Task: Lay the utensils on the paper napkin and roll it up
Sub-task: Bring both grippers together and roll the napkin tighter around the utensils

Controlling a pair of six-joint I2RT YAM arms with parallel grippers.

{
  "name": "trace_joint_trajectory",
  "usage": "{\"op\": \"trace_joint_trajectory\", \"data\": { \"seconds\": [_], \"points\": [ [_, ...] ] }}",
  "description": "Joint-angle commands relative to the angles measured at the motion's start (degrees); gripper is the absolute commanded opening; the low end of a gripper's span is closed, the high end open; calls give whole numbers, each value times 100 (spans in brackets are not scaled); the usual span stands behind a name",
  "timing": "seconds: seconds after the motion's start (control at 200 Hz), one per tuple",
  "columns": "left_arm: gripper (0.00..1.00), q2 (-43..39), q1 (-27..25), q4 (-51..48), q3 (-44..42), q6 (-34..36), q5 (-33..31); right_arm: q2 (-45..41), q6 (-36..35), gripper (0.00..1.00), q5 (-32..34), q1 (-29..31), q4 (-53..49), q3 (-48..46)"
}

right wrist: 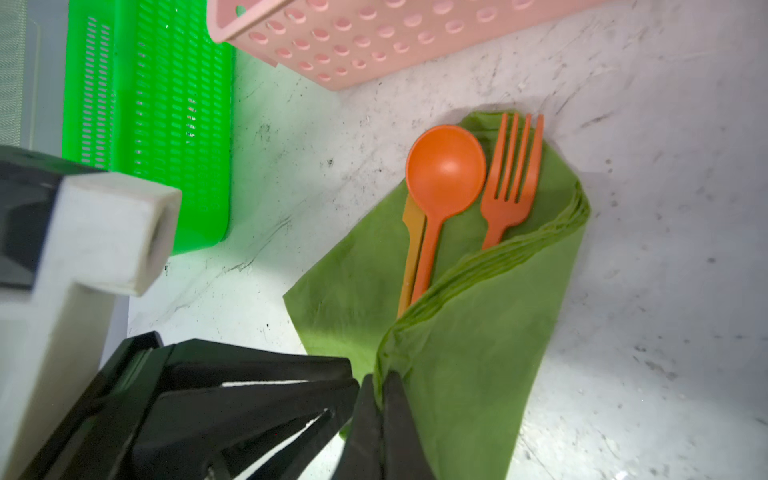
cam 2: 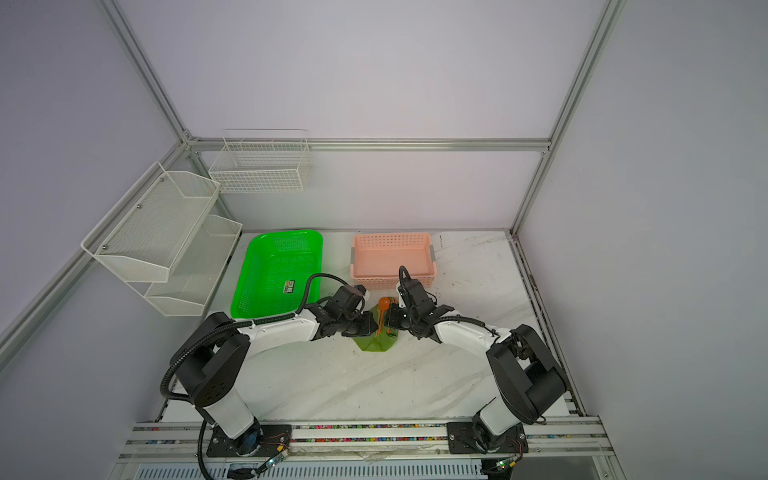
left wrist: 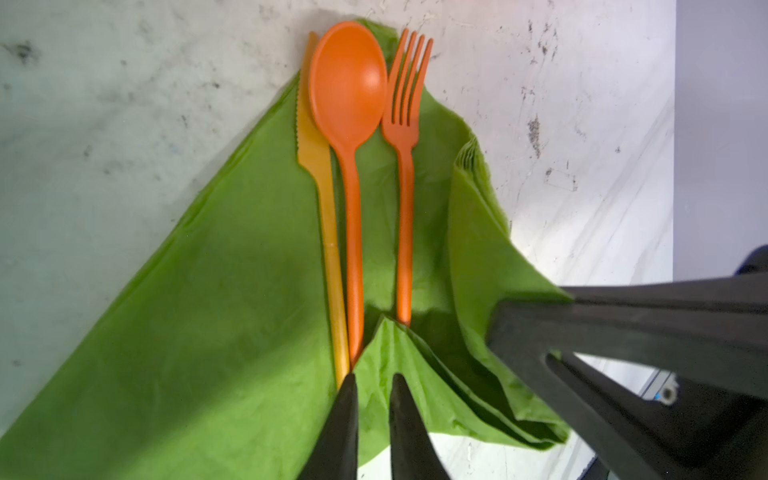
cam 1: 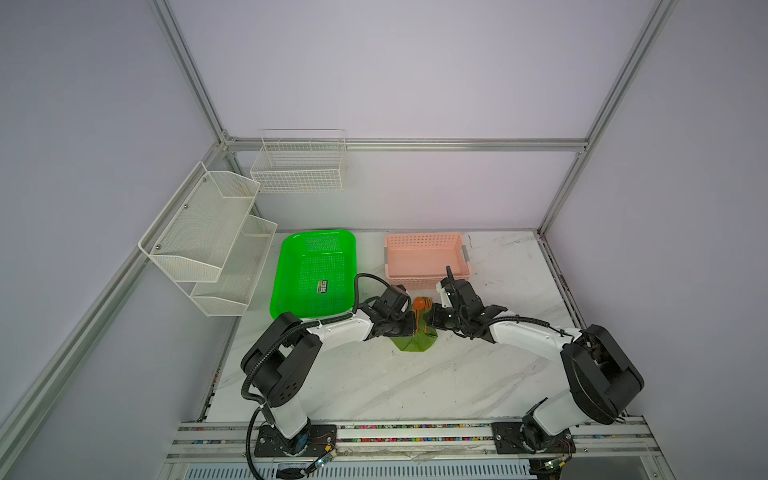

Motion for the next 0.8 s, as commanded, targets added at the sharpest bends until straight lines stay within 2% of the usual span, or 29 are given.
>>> {"op": "trace_joint_trajectory", "data": {
  "seconds": [0.0,0.355,0.795],
  "points": [
    [16,-166,143,186,-268,12,42,153,97,4,-16,117,178,186],
    [15,-762,531,146,-655,-132,-324,550,150,4,7,408,308,430],
    [15,-1091,748,190,-872,-114,-310,1167,183,4,30,651,502,707]
  ]
}}
